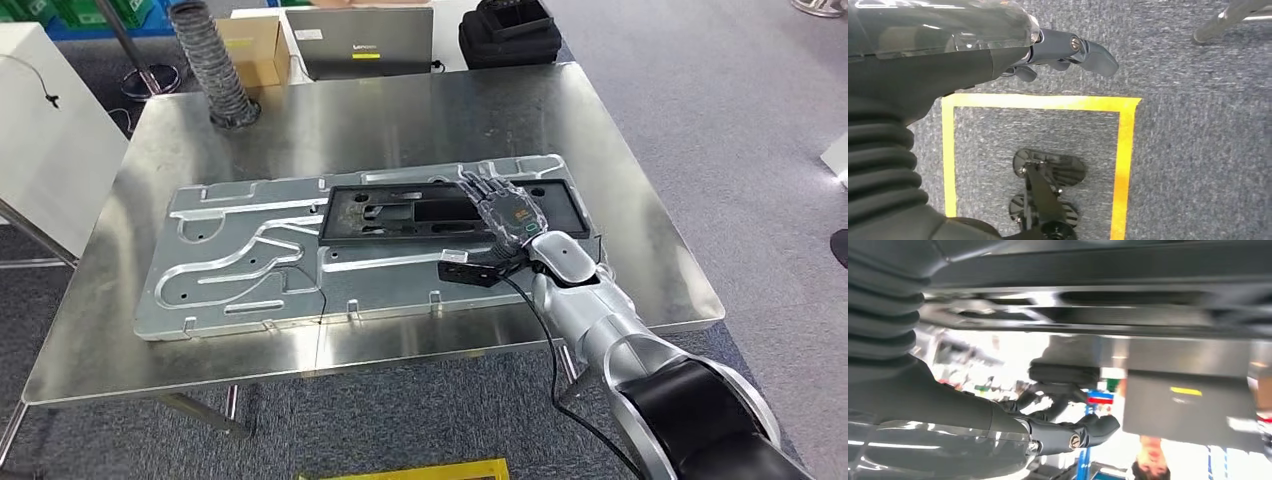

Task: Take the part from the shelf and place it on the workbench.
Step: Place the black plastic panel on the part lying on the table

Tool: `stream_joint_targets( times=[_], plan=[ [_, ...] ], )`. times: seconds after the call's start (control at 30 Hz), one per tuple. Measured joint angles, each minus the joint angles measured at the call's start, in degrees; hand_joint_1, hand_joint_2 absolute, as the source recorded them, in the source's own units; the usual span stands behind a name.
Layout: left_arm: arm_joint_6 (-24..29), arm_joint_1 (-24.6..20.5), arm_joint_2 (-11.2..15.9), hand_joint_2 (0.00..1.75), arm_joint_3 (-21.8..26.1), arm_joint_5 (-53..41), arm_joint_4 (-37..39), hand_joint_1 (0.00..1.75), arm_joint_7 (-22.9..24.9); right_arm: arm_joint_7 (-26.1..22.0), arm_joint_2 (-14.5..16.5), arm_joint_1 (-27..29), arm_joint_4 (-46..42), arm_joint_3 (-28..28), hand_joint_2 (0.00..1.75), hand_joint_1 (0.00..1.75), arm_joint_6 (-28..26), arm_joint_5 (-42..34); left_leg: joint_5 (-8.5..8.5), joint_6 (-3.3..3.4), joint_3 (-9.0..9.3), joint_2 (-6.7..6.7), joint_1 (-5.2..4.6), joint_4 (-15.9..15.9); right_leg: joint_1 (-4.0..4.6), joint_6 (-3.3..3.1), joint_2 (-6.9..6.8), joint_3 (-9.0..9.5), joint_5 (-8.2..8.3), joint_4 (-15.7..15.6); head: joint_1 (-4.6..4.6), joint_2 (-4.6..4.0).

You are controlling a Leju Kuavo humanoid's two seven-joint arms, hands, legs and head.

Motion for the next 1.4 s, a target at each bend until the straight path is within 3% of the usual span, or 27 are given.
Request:
stream_joint_targets(
  times=[0.07,0.13,0.23,0.27,0.3,0.33,0.4,0.47,0.53,0.63,0.7,0.77,0.8,0.83,0.87,0.93,1.0,1.1,1.13,1.2,1.27,1.3,1.33,1.37,1.4],
  plan=[
    [-0.06,0.06,0.02,0.0,0.01,0.32,0.0,0.0,-0.38,-3.34,0.44,0.38,-0.07,-1.47,0.0,0.0,-0.59,-3.69,0.11,0.6,0.16,-0.01,-0.02,-0.37,0.01,0.66,0.01,0.0,0.03,-0.13,0.0,0.0],
    [-0.16,0.07,0.02,0.0,0.02,0.47,0.0,0.0,-0.54,-7.98,0.82,0.64,-0.59,-3.52,0.0,0.0,-1.73,-8.53,0.46,1.27,0.36,0.04,0.18,-0.88,-0.04,1.24,-0.03,-0.63,-1.19,1.39,0.01,0.0],
    [-0.28,0.0,0.02,0.0,0.05,0.52,0.0,0.0,-0.58,-14.03,1.26,1.49,-2.65,-6.49,0.0,0.0,-3.76,-18.15,0.56,1.82,0.47,0.12,0.23,-1.13,-0.15,1.76,-0.07,-5.09,-6.28,11.17,0.0,0.0],
    [-0.38,0.0,0.03,0.0,0.1,0.53,0.0,0.0,-0.57,-14.9,1.24,2.33,-4.23,-6.87,0.0,0.0,-4.47,-22.64,0.52,1.88,0.49,0.13,0.22,-1.09,-0.19,1.89,-0.07,-6.64,-7.39,14.43,0.0,0.0],
    [-0.54,0.01,0.03,0.0,0.16,0.55,0.0,0.0,-0.55,-15.39,0.95,3.39,-6.68,-6.81,0.0,0.0,-5.56,-27.99,0.48,1.92,0.5,0.1,0.21,-1.02,-0.25,1.97,-0.07,-7.4,-7.46,15.95,0.0,0.0],
    [-0.74,0.04,0.03,0.0,0.22,0.56,0.0,0.0,-0.54,-15.6,0.36,4.5,-9.98,-6.36,0.0,0.0,-7.03,-33.48,0.42,1.93,0.51,0.04,0.21,-0.9,-0.31,1.98,-0.08,-7.08,-6.45,15.21,0.0,0.0],
    [-1.08,0.08,0.02,0.0,0.34,0.76,0.0,0.0,-0.51,-15.8,-1.56,6.43,-18.27,-5.41,0.0,0.0,-10.39,-42.51,0.14,1.76,0.53,-0.09,0.2,-0.5,-0.4,1.77,-0.16,-3.67,-2.6,8.1,0.0,0.0],
    [-1.18,0.08,-0.02,0.0,0.69,1.38,0.0,0.0,-0.52,-15.96,-3.79,9.04,-28.59,-5.73,0.0,0.0,-13.05,-46.18,-0.22,1.33,0.44,-0.21,0.04,0.02,-0.15,1.28,-0.27,-0.6,-0.39,1.74,0.0,0.0],
    [-1.17,0.17,-0.06,0.0,1.47,2.33,0.0,0.0,-0.52,-16.09,-5.54,13.17,-40.39,-7.99,0.0,0.0,-14.5,-44.65,-0.4,0.81,0.43,-0.31,-0.05,0.12,0.16,0.74,-0.27,0.02,-0.36,0.37,0.0,0.0],
    [-1.04,0.33,-0.2,0.0,2.86,3.81,-0.01,0.0,-0.64,-16.1,-6.54,19.42,-56.56,-13.93,0.0,0.0,-14.98,-37.07,-1.55,-0.02,0.27,-0.17,-0.02,1.07,-0.2,-0.14,-0.3,0.42,-0.16,-0.22,0.0,0.01],
    [-1.0,0.34,-0.39,0.0,3.8,4.69,0.0,0.0,-0.92,-16.17,-6.57,23.43,-65.26,-18.49,0.0,0.0,-15.06,-32.23,-4.71,-0.49,-1.65,0.01,0.16,6.08,-0.36,-0.59,-0.47,0.8,-0.18,-0.52,0.0,0.0],
    [-1.0,0.48,-0.54,0.0,4.69,5.25,0.0,0.0,-1.17,-16.22,-6.65,28.11,-72.18,-23.38,0.0,0.0,-15.08,-30.97,-8.16,-0.81,-4.8,0.05,0.36,13.46,-0.27,-0.81,-0.69,0.95,-0.35,-0.5,0.0,0.0],
    [-1.01,0.61,-0.62,0.0,5.06,5.44,0.0,0.0,-1.25,-16.21,-6.74,30.39,-74.71,-25.61,0.0,0.0,-15.08,-31.42,-8.67,-0.87,-5.68,0.05,0.4,15.51,-0.23,-0.83,-0.74,0.97,-0.4,-0.49,0.0,0.0],
    [-1.01,0.74,-0.69,0.0,5.39,5.56,0.0,0.0,-1.31,-16.16,-6.94,32.62,-76.96,-27.87,0.0,0.0,-15.07,-32.07,-8.21,-0.86,-5.63,0.06,0.42,15.61,-0.22,-0.81,-0.72,1.0,-0.45,-0.47,0.0,0.0],
    [-1.05,0.82,-0.75,0.0,5.66,5.63,0.0,0.0,-1.34,-16.13,-7.18,34.65,-78.64,-29.78,0.0,0.0,-15.07,-32.68,-6.69,-0.75,-4.38,0.06,0.43,13.3,-0.22,-0.73,-0.67,1.08,-0.45,-0.45,0.0,0.0],
    [-1.19,0.81,-0.79,0.0,6.09,5.68,0.0,0.0,-1.36,-16.11,-7.73,38.38,-81.13,-33.69,0.0,0.0,-15.01,-33.78,-3.27,-0.26,-0.02,0.0,0.34,5.24,-0.15,-0.42,-0.53,1.33,-0.51,-0.38,0.0,0.0],
    [-1.26,0.71,-0.79,0.0,6.46,5.67,-0.01,0.0,-1.37,-16.11,-8.05,41.59,-82.53,-37.37,0.0,0.0,-14.94,-34.67,-1.92,0.32,2.53,-0.08,0.06,0.39,-0.06,0.16,-0.39,1.31,-0.43,-0.27,0.0,0.0],
    [-1.36,0.67,-0.79,0.0,6.98,5.38,-0.02,0.0,-1.45,-16.11,-8.07,47.95,-84.33,-42.56,0.0,0.0,-15.01,-37.41,-1.44,1.27,2.65,-0.22,-0.03,-0.5,-0.08,1.25,-0.38,1.36,-0.19,-0.56,0.0,0.0],
    [-1.5,0.71,-0.79,0.0,7.08,5.28,-0.02,0.0,-1.46,-16.11,-7.99,50.32,-84.91,-44.38,0.0,0.0,-15.04,-38.43,-1.08,1.66,2.61,-0.24,0.07,-0.83,-0.12,1.57,-0.4,1.27,-0.82,-0.22,0.0,0.0],
    [-1.86,0.79,-0.78,0.0,7.13,5.18,-0.02,0.0,-1.47,-16.1,-7.76,54.11,-85.79,-47.74,0.0,0.0,-15.06,-39.93,-0.33,2.36,2.13,-0.09,0.19,-1.31,-0.28,2.06,-0.37,-0.26,-4.54,3.79,0.0,0.0],
    [-2.1,0.78,-0.78,0.0,7.15,5.16,-0.02,0.0,-1.44,-16.09,-7.48,56.9,-86.27,-50.14,0.0,0.0,-15.06,-40.93,0.22,2.66,1.24,0.2,-0.03,-1.28,-0.43,2.4,-0.35,-2.87,-9.47,11.29,0.0,0.0],
    [-2.19,0.75,-0.78,0.0,7.16,5.14,-0.02,0.0,-1.4,-16.09,-7.3,58.35,-86.45,-51.08,0.0,0.0,-15.06,-41.24,0.56,2.69,0.72,0.32,-0.13,-1.23,-0.48,2.5,-0.36,-3.51,-10.82,14.13,0.0,0.0],
    [-2.32,0.73,-0.79,0.0,7.17,5.02,-0.02,0.0,-1.36,-16.09,-7.02,59.7,-86.57,-52.06,0.0,0.0,-15.06,-41.41,0.91,2.68,0.18,0.4,-0.19,-1.16,-0.51,2.55,-0.36,-3.19,-10.97,15.07,0.0,0.0],
    [-2.54,0.71,-0.8,0.0,7.17,4.8,-0.02,0.0,-1.33,-16.09,-6.59,60.9,-86.65,-53.23,0.0,0.0,-15.06,-41.43,1.29,2.6,-0.41,0.44,-0.21,-1.03,-0.53,2.55,-0.37,-1.73,-10.02,13.78,0.0,0.0],
    [-2.82,0.68,-0.83,0.0,7.16,4.47,-0.02,0.0,-1.31,-16.08,-6.04,61.88,-86.66,-54.55,0.0,0.0,-15.03,-41.38,1.65,2.46,-1.02,0.44,-0.2,-0.84,-0.56,2.53,-0.38,0.75,-8.42,10.54,0.0,0.0]
  ],
)
